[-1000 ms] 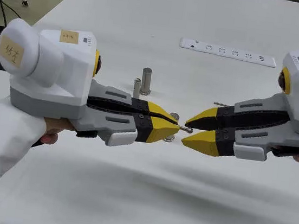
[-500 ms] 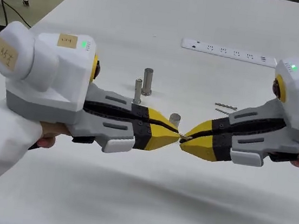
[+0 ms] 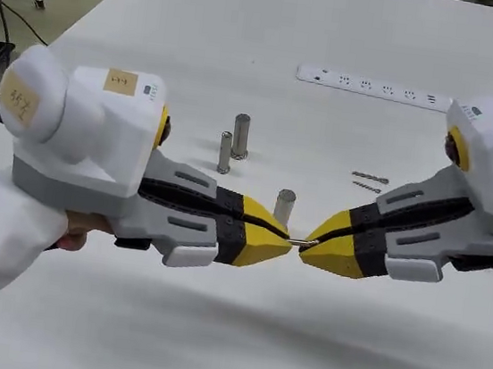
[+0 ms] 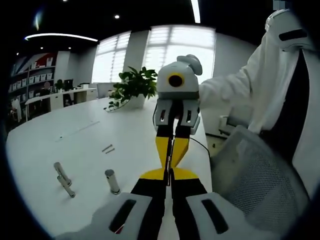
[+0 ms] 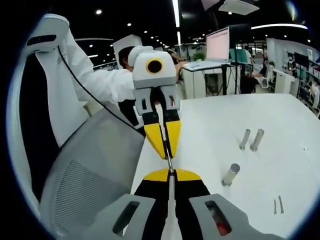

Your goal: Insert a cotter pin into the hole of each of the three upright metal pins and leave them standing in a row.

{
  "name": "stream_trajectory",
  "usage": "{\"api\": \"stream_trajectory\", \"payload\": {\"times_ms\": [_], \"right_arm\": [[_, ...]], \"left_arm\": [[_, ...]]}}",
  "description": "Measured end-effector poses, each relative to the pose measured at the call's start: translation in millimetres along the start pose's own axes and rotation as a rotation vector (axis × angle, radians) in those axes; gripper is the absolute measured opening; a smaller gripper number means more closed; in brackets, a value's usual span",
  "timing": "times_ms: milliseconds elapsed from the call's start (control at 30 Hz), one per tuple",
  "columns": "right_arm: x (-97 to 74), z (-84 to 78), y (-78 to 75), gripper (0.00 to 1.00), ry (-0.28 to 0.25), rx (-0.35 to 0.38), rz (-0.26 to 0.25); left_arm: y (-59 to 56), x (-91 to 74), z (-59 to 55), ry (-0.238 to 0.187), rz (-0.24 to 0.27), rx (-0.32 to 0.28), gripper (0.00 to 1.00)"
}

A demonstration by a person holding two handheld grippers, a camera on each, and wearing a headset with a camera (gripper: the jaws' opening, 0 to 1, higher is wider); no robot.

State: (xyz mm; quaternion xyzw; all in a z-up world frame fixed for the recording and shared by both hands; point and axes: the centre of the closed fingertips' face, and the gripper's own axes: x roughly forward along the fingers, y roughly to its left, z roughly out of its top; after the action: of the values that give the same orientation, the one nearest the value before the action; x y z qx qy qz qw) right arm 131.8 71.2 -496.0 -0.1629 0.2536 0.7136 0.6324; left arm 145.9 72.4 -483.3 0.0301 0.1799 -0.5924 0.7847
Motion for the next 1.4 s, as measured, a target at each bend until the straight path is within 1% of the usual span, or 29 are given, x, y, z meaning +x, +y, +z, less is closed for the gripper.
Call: {"api": "stream_trajectory", "payload": {"times_ms": [133, 200, 233, 267, 300, 367, 500, 600, 633, 733, 800, 867, 933, 1033, 1067, 1100, 1167, 1300, 1400], "right_arm": [[-2.1, 2.0, -2.3, 0.00, -0.016, 0.019, -0.014], [-2.6, 3.0, -3.0, 0.00, -0.021, 0.023, -0.016], [-2.5, 3.5, -3.8, 0.00, -0.022, 0.020, -0.019], [-2.6, 3.5, -4.4, 0.00, -0.022, 0.014, -0.022], [-2.6, 3.3, -5.4, 0.00, -0.018, 0.003, -0.024], [-3.1, 3.4, -6.8, 0.00, -0.017, -0.017, -0.028], [-4.7, 3.4, -9.9, 0.00, -0.024, -0.017, -0.029], [-6.2, 1.8, -13.3, 0.00, -0.035, -0.024, -0.040], [-6.0, 1.2, -14.5, 0.00, -0.037, -0.017, -0.044], [-7.6, -2.2, -18.6, 0.00, -0.046, -0.001, -0.065], [-8.9, -4.9, -21.2, 0.00, -0.056, 0.009, -0.081], [-9.8, -8.3, -22.5, 0.00, -0.060, 0.015, -0.092], [-10.6, -11.3, -23.8, 0.00, -0.061, 0.023, -0.100], [-13.7, -18.2, -30.7, 0.00, -0.062, 0.041, -0.132], [-15.5, -21.1, -34.0, 0.00, -0.062, 0.046, -0.148], [-16.3, -23.0, -36.9, 0.00, -0.058, 0.047, -0.159], [-18.4, -28.3, -41.9, 0.00, -0.047, 0.048, -0.177], [-20.8, -36.5, -49.1, 0.00, -0.034, 0.053, -0.195], [-21.9, -41.5, -54.7, 0.00, -0.027, 0.058, -0.207]], "left_arm": [[1.3, -0.2, 1.5, -0.008, 0.007, -0.014, 0.00], [2.4, -0.4, 2.0, -0.008, 0.010, -0.037, 0.00], [3.4, -0.2, 1.4, -0.003, 0.011, -0.062, 0.00], [3.9, 0.1, 1.7, -0.003, 0.012, -0.050, 0.00], [6.2, 0.2, 2.0, -0.001, 0.023, -0.022, 0.00], [6.4, 1.0, 2.3, 0.001, 0.024, -0.034, 0.00], [10.6, 1.9, 2.6, -0.001, 0.039, -0.048, 0.02], [14.2, 2.9, 2.9, -0.004, 0.051, -0.044, 0.07], [15.8, 3.3, 2.8, -0.003, 0.057, -0.043, 0.11], [23.5, 4.3, -0.7, 0.013, 0.086, -0.040, 0.18], [29.9, 4.3, -3.0, 0.018, 0.110, -0.064, 0.20], [34.5, 3.8, -3.1, 0.019, 0.129, -0.049, 0.23], [38.9, 3.5, -2.6, 0.018, 0.144, -0.051, 0.27], [52.4, 1.7, -2.7, 0.015, 0.189, -0.057, 0.27], [60.0, 0.6, -4.0, 0.016, 0.206, -0.061, 0.27], [64.2, 0.1, -4.7, 0.018, 0.217, -0.058, 0.27], [69.9, -0.2, -6.0, 0.028, 0.230, -0.053, 0.28], [78.7, 1.3, -7.3, 0.040, 0.237, -0.052, 0.28], [86.8, 4.0, -11.8, 0.065, 0.253, -0.041, 0.28]]}}
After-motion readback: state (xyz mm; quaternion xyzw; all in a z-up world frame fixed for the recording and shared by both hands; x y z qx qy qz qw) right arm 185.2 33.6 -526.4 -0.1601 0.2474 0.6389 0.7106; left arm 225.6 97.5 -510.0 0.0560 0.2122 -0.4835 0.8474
